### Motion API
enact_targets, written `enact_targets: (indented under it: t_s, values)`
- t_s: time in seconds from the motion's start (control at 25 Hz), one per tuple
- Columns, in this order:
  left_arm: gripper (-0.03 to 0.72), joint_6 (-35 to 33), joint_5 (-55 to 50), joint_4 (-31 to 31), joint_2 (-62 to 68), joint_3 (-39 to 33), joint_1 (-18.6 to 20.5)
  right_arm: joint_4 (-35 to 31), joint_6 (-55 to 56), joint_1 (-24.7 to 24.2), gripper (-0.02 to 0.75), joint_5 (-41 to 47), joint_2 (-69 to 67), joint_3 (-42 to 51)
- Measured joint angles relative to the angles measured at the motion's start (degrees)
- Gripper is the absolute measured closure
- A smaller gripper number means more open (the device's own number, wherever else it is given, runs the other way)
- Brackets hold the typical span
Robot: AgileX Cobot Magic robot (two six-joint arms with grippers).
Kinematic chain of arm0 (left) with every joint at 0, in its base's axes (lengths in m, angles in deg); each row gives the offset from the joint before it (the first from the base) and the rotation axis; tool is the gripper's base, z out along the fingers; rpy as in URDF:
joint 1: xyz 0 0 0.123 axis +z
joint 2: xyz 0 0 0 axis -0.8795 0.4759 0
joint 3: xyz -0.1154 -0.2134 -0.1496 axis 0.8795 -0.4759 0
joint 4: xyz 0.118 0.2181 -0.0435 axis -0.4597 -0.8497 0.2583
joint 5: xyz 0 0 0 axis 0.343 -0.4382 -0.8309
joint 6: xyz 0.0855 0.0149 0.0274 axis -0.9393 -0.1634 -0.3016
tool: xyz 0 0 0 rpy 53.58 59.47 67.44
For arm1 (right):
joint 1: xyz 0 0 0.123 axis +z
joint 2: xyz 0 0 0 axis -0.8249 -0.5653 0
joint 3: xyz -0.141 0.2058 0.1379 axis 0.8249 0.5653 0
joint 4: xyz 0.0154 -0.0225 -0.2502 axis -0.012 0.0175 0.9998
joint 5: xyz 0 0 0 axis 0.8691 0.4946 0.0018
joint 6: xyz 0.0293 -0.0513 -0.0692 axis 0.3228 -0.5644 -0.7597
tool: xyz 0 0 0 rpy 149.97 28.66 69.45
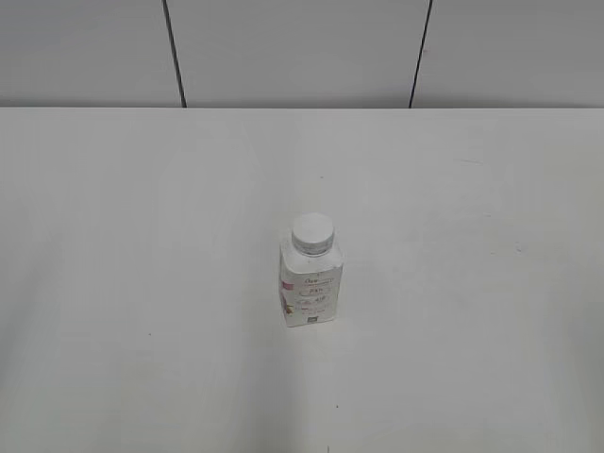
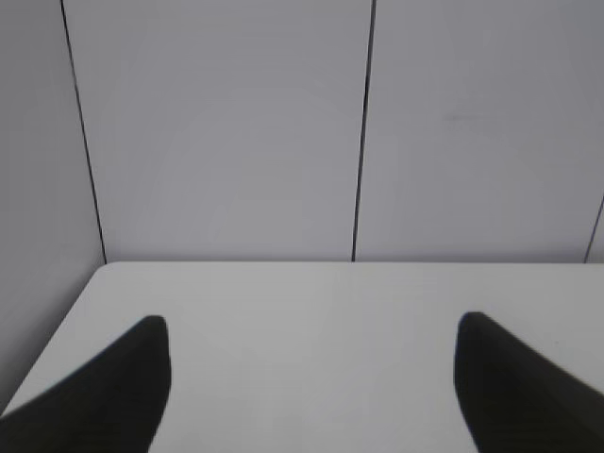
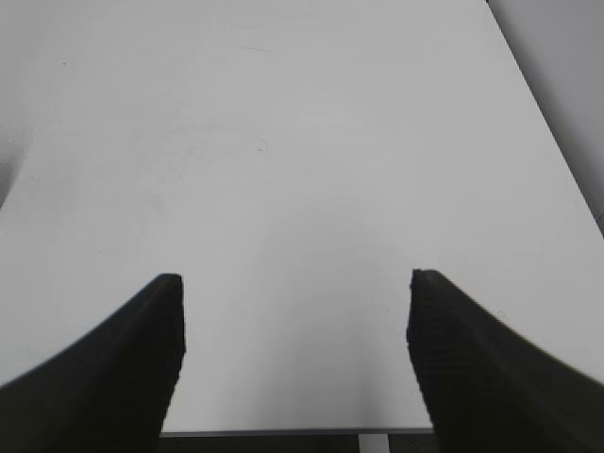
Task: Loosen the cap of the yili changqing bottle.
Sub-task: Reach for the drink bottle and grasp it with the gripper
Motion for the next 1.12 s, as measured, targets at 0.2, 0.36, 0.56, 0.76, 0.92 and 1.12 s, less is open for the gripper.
enact_targets:
  t_s: [0.2,0.36,0.56,0.76,0.92,1.12]
  values:
    - [0.126,0.00,6.92,0.02,0.15,-2.90,0.00,0.00,0.00,0.00,0.160,0.00,0.00,0.00]
    - [0.126,0.00,11.67,0.99,3.48,-4.60,0.00,0.00,0.00,0.00,0.160,0.00,0.00,0.00]
    - [0.126,0.00,18.31,2.09,12.22,-5.65,0.00,0.00,0.00,0.00,0.160,0.00,0.00,0.00]
    - [0.126,0.00,23.23,2.62,21.20,-5.65,0.00,0.00,0.00,0.00,0.160,0.00,0.00,0.00]
    - [0.126,0.00,30.01,2.47,24.78,-5.65,0.00,0.00,0.00,0.00,0.160,0.00,0.00,0.00]
    - [0.126,0.00,34.77,0.74,31.30,-5.65,-0.33,0.00,0.00,0.00,0.160,0.00,0.00,0.00]
